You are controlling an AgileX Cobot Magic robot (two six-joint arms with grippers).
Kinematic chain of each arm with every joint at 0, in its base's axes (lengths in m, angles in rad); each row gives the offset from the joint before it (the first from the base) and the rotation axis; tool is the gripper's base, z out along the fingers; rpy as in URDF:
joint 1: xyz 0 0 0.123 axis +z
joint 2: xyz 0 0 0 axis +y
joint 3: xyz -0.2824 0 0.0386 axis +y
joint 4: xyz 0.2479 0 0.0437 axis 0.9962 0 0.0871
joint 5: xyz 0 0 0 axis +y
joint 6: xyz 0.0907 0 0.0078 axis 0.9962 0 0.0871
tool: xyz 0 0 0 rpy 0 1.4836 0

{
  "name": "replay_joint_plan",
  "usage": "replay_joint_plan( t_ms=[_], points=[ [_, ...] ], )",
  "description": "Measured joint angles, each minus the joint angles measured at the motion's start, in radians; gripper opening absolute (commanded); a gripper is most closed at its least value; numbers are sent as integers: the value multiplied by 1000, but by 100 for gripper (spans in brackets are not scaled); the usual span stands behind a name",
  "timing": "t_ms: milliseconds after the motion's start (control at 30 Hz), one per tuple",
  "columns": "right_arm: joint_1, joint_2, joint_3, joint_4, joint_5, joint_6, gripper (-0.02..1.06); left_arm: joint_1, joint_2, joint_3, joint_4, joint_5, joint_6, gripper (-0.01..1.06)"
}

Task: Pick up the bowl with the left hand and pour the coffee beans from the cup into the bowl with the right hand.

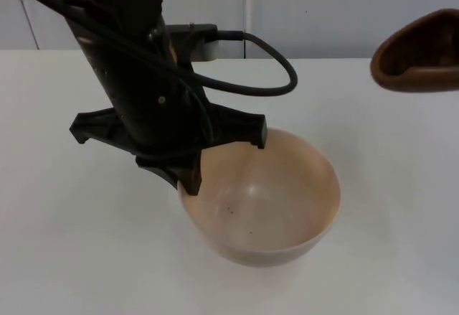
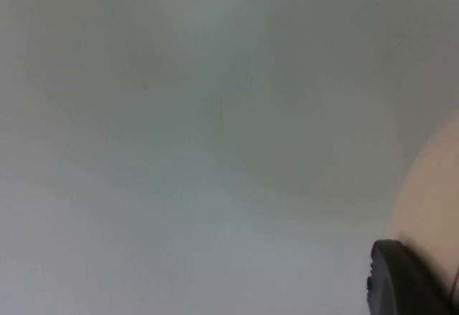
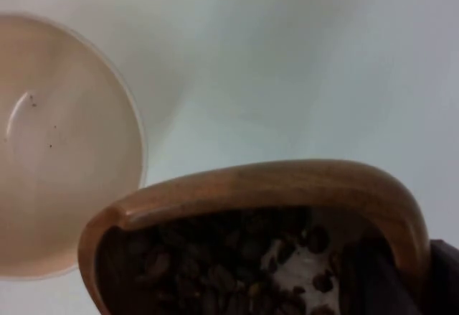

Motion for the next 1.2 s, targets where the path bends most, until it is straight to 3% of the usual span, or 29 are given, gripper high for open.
replay_joint_plan(
  t_ms=[500, 633, 1033, 1200],
  points=[
    [162, 192, -178, -83, 48, 56, 0, 0, 0, 0, -2, 0, 0, 0],
    [201, 212, -186, -174, 50, 89, 0, 0, 0, 0, -2, 0, -2, 0],
    [226, 212, -188, -229, 52, 97, 0, 0, 0, 0, -2, 0, -2, 0],
    [283, 212, -188, -317, 55, 97, 0, 0, 0, 0, -2, 0, -2, 0]
  ],
)
